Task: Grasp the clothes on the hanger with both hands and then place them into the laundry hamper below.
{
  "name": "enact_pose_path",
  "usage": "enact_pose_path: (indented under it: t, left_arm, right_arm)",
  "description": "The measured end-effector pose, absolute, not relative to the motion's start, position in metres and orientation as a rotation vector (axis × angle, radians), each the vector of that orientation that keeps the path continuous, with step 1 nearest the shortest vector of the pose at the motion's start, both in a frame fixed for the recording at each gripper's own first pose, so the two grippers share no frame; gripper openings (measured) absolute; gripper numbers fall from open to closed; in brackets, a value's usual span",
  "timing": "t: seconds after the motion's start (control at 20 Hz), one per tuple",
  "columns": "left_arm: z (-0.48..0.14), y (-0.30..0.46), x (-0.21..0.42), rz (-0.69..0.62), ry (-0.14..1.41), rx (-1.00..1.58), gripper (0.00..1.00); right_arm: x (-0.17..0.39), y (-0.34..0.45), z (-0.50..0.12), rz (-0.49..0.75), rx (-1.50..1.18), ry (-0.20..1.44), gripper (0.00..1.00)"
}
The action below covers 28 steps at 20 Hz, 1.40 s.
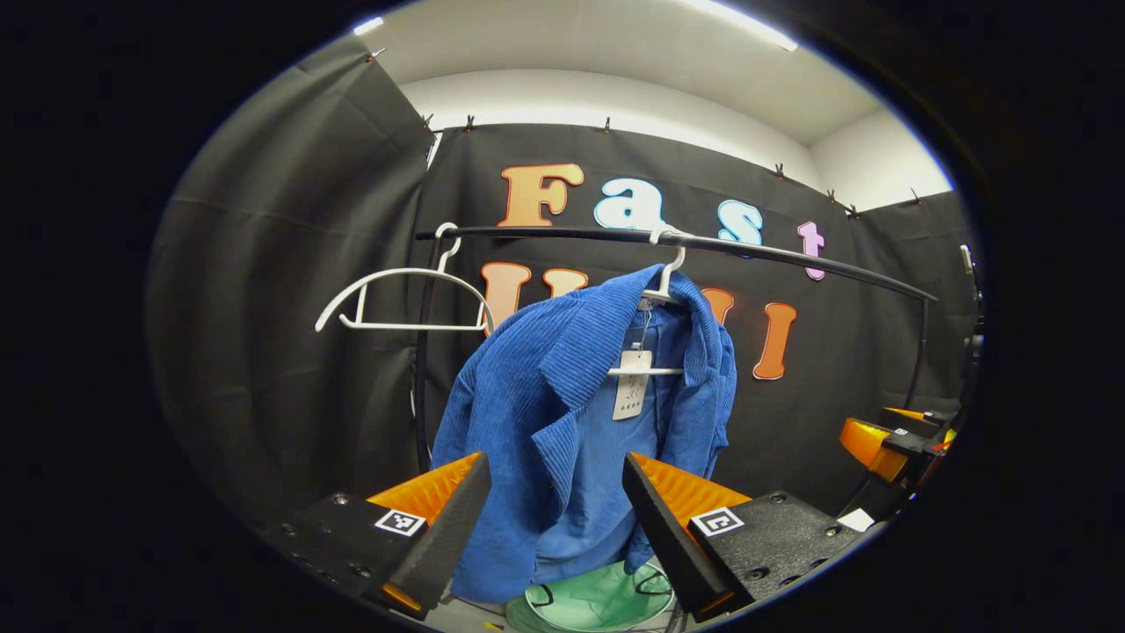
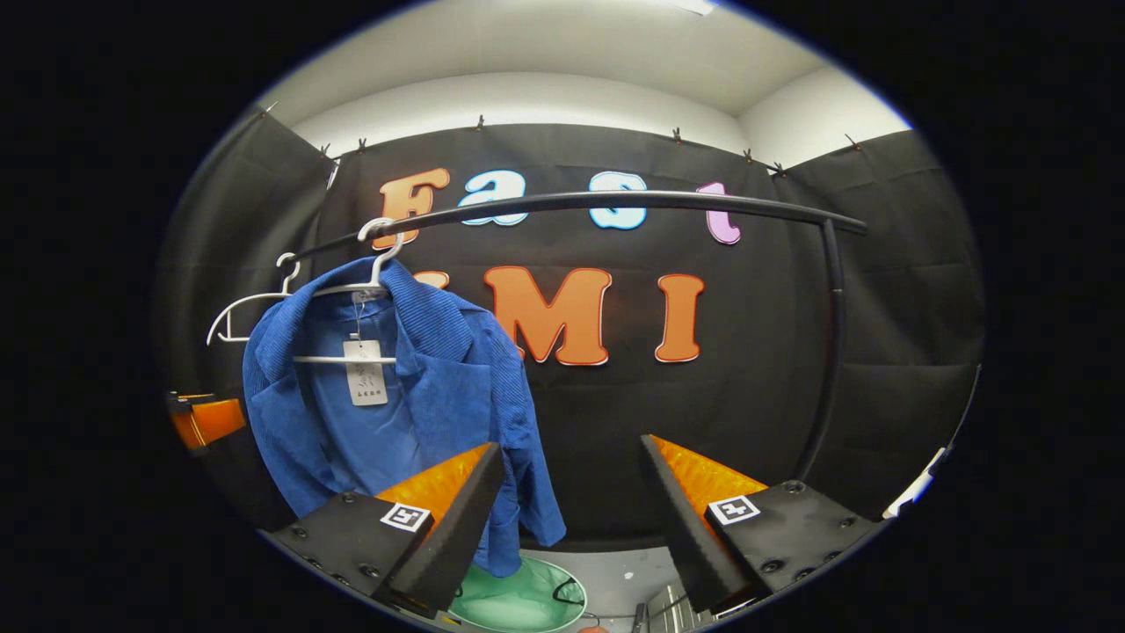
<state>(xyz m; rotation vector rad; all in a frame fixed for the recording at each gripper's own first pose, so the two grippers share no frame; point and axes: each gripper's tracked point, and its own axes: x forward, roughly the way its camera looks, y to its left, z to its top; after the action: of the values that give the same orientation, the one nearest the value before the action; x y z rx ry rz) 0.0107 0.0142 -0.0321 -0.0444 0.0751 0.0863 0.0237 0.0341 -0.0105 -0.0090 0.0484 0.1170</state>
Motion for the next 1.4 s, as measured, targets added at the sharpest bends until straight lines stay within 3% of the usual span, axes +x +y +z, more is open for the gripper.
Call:
enact_pose_path:
  t: [0.1,0.3,0.35,0.4,0.8,0.85,0.9,1.25,1.3,1.35,1.4]
  left_arm:
    - [-0.035,0.018,0.013,0.107,0.085,-0.048,0.92]
    - [-0.038,0.026,0.023,0.135,0.089,-0.050,0.95]
    - [-0.040,0.028,0.026,0.140,0.090,-0.050,0.95]
    - [-0.042,0.029,0.030,0.145,0.092,-0.049,0.95]
    - [-0.062,0.038,0.064,0.183,0.135,-0.024,0.92]
    - [-0.064,0.041,0.067,0.190,0.141,-0.021,0.99]
    - [-0.067,0.044,0.071,0.199,0.147,-0.018,0.99]
    - [-0.082,0.055,0.097,0.211,0.180,-0.014,0.95]
    - [-0.082,0.056,0.101,0.212,0.178,-0.014,0.99]
    - [-0.082,0.056,0.105,0.209,0.176,-0.018,0.99]
    - [-0.082,0.056,0.108,0.206,0.176,-0.022,0.92]
  right_arm:
    - [0.031,0.045,-0.014,0.146,-0.009,0.056,0.94]
    - [0.050,0.069,-0.016,0.207,-0.002,0.058,0.94]
    - [0.055,0.075,-0.016,0.222,-0.002,0.057,0.99]
    - [0.060,0.081,-0.017,0.235,-0.005,0.055,0.94]
    - [0.097,0.124,-0.031,0.328,-0.005,0.075,0.94]
    - [0.102,0.128,-0.032,0.334,-0.008,0.075,0.94]
    - [0.106,0.131,-0.032,0.340,-0.010,0.072,0.94]
    - [0.135,0.156,-0.039,0.372,-0.007,0.082,0.94]
    - [0.139,0.161,-0.041,0.378,-0.006,0.082,1.00]
    - [0.142,0.165,-0.042,0.384,-0.005,0.085,0.94]
    - [0.146,0.169,-0.044,0.387,-0.003,0.089,0.94]
